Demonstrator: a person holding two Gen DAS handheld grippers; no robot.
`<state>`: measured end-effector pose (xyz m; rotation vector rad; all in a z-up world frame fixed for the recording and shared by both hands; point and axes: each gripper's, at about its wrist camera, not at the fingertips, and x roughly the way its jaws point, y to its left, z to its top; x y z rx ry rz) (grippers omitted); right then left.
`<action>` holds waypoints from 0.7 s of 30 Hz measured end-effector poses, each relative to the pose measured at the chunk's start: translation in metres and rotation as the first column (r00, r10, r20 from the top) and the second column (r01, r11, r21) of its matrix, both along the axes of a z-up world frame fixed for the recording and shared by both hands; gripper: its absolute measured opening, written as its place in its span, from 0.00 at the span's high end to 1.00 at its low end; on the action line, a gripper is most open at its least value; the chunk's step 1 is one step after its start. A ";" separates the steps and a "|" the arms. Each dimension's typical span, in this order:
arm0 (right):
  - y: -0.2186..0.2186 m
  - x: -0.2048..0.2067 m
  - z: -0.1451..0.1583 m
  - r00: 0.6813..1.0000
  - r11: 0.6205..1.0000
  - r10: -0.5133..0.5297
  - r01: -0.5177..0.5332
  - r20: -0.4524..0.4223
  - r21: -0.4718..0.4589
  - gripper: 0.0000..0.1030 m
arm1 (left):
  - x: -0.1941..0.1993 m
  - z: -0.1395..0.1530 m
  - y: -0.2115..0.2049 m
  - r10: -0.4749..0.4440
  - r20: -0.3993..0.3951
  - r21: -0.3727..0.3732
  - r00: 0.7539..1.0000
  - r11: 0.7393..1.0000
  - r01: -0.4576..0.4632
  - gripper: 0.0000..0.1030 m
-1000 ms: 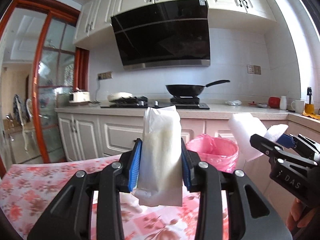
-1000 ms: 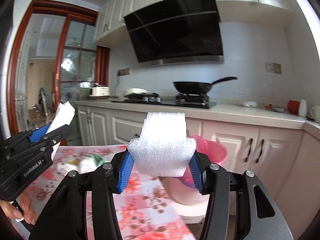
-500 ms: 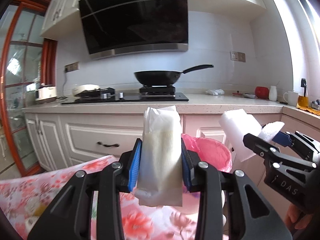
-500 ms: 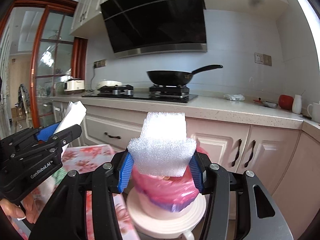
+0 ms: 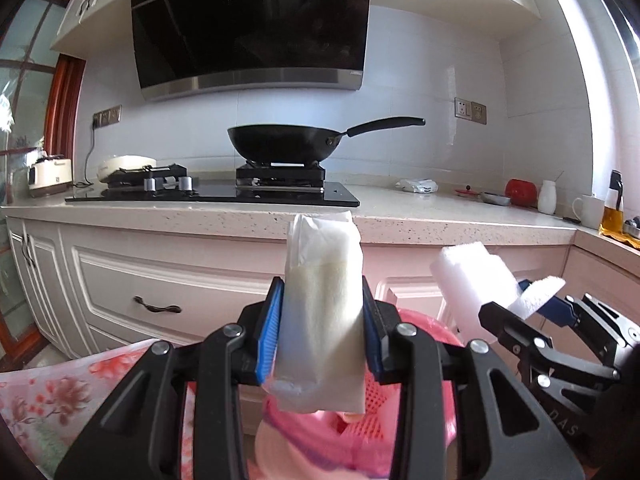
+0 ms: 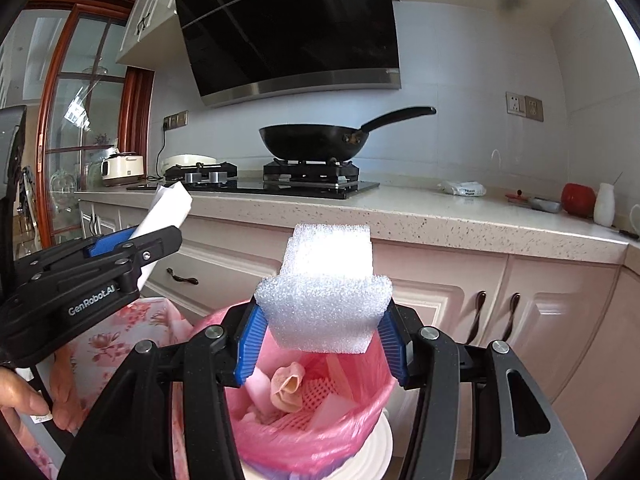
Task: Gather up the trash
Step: 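Open both tools over the pink bag to drop tissue and foam sheet, then move both tools back over the table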
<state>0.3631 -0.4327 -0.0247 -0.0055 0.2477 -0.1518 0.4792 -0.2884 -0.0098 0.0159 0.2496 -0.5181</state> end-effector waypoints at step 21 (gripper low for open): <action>-0.004 -0.019 -0.004 1.000 1.000 0.013 -0.013 -0.008 0.025 0.37 | -0.009 -0.022 0.037 0.120 -0.045 0.009 0.992 0.993 -0.120 0.09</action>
